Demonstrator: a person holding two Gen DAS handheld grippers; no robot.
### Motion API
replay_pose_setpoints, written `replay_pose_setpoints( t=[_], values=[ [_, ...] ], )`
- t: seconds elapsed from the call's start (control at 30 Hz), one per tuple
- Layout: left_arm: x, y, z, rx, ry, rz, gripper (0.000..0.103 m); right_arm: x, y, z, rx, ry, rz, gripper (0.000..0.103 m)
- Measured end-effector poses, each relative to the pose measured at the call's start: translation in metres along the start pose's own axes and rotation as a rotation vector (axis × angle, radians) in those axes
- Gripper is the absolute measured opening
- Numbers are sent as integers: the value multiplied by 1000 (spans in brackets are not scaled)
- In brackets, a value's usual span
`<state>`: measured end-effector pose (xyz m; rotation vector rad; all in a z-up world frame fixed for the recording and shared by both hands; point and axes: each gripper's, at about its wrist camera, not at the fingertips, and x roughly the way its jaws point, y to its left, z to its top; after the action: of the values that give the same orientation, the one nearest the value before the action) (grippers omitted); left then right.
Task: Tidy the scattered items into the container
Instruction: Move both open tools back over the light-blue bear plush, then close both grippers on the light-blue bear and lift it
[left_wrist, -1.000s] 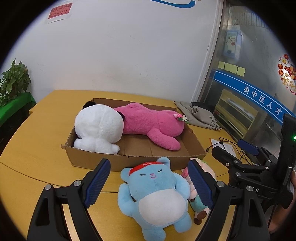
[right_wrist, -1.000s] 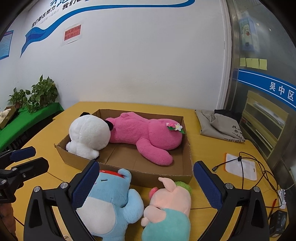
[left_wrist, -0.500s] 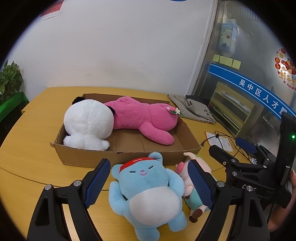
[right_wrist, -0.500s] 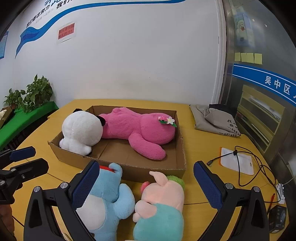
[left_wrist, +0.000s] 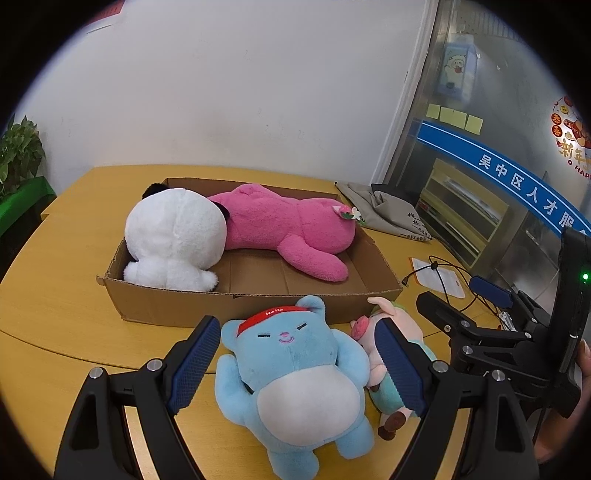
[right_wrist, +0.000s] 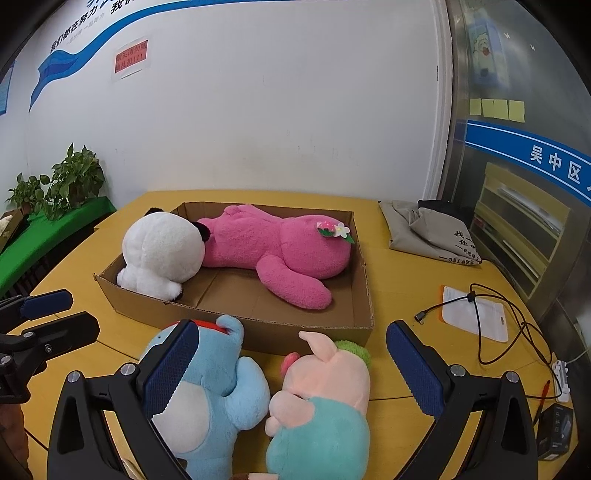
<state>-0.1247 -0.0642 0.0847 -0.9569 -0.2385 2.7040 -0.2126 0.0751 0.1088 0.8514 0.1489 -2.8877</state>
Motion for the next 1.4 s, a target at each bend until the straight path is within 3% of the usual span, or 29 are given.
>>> replay_pose_setpoints(
  t=[0.33, 0.5, 0.67, 0.73, 0.9, 1.0, 1.07, 1.2, 1.33, 1.4],
  values=[
    [7, 5, -4, -17, 27, -9, 86, 4, -4, -5, 9, 17, 3, 103],
    [21, 17, -9, -68, 100, -98, 86, 3, -8, -9, 18, -2, 20, 103],
    [45, 37, -14, -124, 167, -161, 86, 4, 1, -21, -42, 27, 171, 103],
    [60, 47, -15, -151, 204, -192, 86, 8, 20, -32, -116, 67, 265, 103],
    [102, 69, -21, -183, 294, -227, 86, 18, 71, -65, -306, 113, 389, 103],
    [127, 76, -29, -208, 369, -251, 86, 32, 93, -80, -381, 126, 389, 103],
    [132, 77, -34, -222, 374, -291, 86, 51, 103, -86, -394, 154, 371, 103],
    [139, 68, -46, -206, 420, -373, 84, 82, 104, -96, -335, 201, 373, 103],
    [140, 60, -56, -184, 421, -397, 84, 85, 105, -101, -337, 217, 377, 102],
    [141, 59, -60, -188, 436, -419, 77, 85, 100, -103, -313, 222, 388, 99]
  ],
)
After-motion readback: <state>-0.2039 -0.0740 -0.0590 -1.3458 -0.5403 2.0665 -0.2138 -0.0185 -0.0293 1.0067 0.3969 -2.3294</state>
